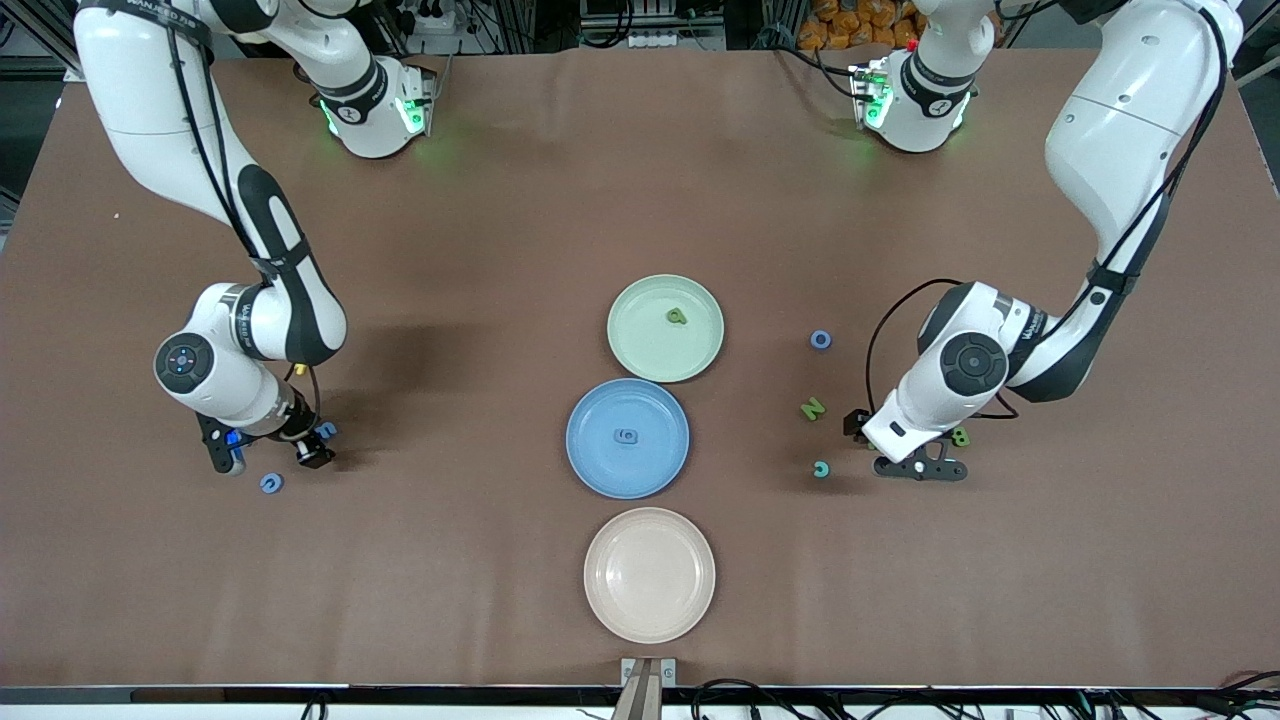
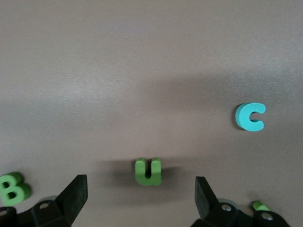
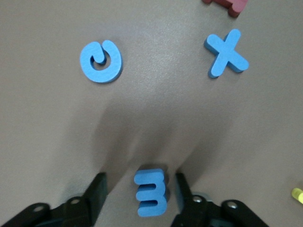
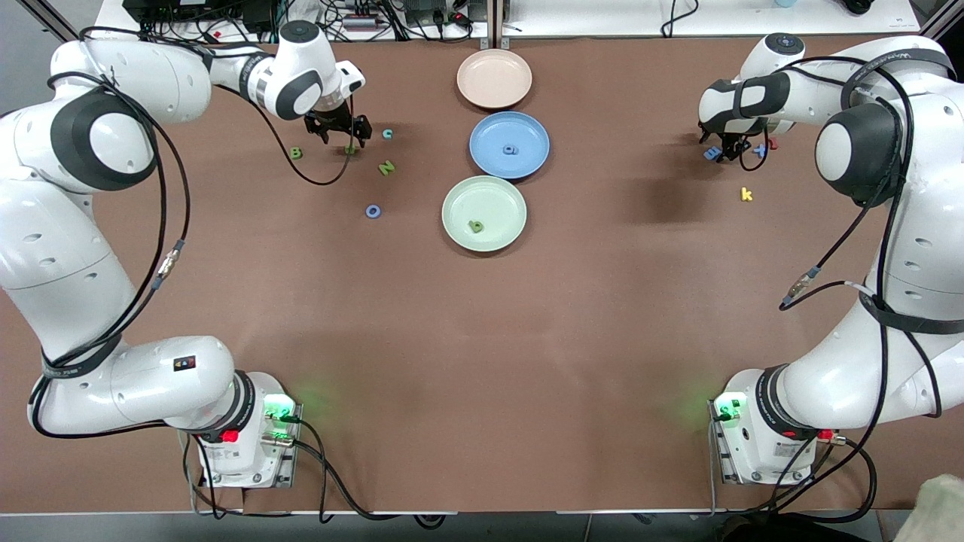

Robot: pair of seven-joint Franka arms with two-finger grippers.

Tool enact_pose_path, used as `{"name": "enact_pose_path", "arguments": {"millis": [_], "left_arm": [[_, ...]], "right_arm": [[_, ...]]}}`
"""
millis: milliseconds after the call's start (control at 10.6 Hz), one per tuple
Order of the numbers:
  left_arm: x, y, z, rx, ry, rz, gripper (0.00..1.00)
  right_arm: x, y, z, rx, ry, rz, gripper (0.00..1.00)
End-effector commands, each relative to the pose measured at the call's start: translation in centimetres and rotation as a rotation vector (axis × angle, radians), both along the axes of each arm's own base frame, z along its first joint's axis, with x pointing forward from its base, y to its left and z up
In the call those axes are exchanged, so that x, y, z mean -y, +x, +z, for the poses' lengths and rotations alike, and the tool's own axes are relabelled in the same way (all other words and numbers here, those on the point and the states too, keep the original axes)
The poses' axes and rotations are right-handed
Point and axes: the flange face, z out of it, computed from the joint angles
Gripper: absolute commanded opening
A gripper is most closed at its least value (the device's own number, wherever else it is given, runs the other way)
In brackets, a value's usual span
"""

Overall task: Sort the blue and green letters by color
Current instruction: 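Grasp the blue m with the right gripper while the left gripper grasps green u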

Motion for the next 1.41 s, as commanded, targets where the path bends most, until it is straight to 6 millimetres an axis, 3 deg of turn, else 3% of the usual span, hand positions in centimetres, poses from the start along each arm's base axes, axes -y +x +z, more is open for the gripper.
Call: {"name": "enact_pose_path", "arguments": {"millis": [0, 188, 376, 470, 564, 658, 940, 1222, 1316], "left_arm": [[0.2, -0.2, -1.5, 0.014, -0.011, -0.037, 1.00], [0.2, -0.3, -1.9, 0.007, -0.014, -0.036, 1.00], [0.2, -0.4, -2.4, 0.000, -0.015, -0.039, 1.00], [0.1, -0.4, -2.5, -0.003, -0.016, -0.035, 0.80], [-1.5, 0.0, -2.5, -0.003, -0.019, -0.002, 0.01], [-2.6, 0.2, -2.5, -0.002, -0.021, 0.010, 0.00], [-1.9, 0.1, -2.5, -0.002, -0.022, 0.013, 0.00], [-0.4, 0.0, -1.6, 0.008, -0.031, 0.025, 0.00], [1.4, -0.3, -0.8, 0.017, -0.049, 0.044, 0.00]], "right_arm": [[-0.1, -0.4, 0.1, 0.006, 0.019, -0.021, 0.23], [-0.2, -0.4, 0.2, 0.002, 0.020, -0.020, 0.08], [-0.9, 0.0, 1.2, -0.001, 0.025, 0.048, 0.06], [-1.6, 0.5, 2.4, -0.015, 0.033, 0.142, 0.06], [-2.3, 1.0, 3.6, -0.047, 0.044, 0.245, 0.06], [-2.7, 1.6, 4.9, -0.064, 0.051, 0.340, 0.06], [-6.0, 3.0, 7.8, -0.062, 0.058, 0.595, 0.07], [-13.8, 3.7, 10.2, -0.013, 0.075, 0.736, 0.07], [-16.5, 3.9, 10.8, 0.006, 0.071, 0.807, 0.07]]}}
